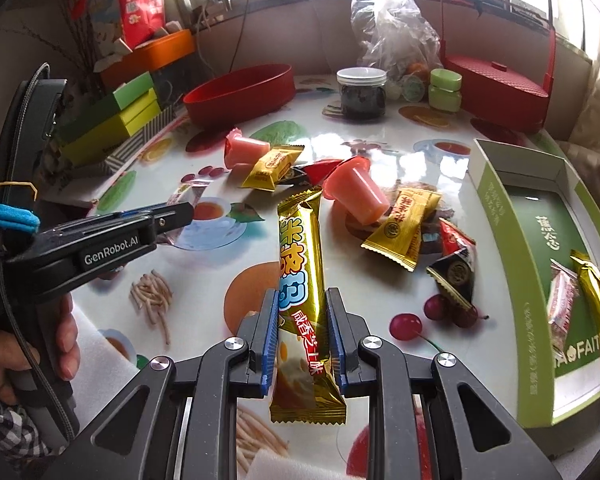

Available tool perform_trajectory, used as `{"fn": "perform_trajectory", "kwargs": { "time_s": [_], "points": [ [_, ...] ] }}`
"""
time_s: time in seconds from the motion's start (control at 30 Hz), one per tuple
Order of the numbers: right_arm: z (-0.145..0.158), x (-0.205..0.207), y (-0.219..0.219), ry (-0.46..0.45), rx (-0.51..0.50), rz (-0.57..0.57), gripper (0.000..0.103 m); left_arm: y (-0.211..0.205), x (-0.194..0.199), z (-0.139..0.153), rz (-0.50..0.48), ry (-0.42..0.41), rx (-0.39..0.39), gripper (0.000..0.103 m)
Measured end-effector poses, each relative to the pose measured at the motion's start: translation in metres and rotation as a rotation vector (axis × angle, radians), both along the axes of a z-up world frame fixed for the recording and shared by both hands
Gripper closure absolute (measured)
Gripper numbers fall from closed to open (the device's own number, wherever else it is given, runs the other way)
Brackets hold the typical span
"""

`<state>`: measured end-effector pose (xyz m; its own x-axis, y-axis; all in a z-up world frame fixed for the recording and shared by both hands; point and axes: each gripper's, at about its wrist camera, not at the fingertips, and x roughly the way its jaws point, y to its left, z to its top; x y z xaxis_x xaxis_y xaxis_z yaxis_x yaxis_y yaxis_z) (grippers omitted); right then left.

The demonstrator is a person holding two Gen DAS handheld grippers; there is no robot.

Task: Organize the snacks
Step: 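Carry both snacks into the green box and open both tools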

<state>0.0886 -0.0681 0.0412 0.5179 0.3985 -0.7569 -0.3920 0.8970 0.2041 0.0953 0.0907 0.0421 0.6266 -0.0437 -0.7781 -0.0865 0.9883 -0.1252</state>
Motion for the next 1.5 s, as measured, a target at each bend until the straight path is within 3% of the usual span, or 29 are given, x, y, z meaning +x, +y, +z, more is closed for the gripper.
{"fn": "perform_trajectory", "kwargs": {
  "time_s": [0.73, 1.5],
  "points": [
    [0.029, -0.023, -0.058, -0.069, 0.013, -0.143, 0.081, -0.060, -0.003, 0.020, -0.158, -0.033, -0.004, 0.082],
    [0.035, -0.026, -0.136, -0.084, 0.006, -0.328, 0.081, -0.155, 0.019, 0.036, -0.357, -0.045, -0.081, 0.082]
  ]
}}
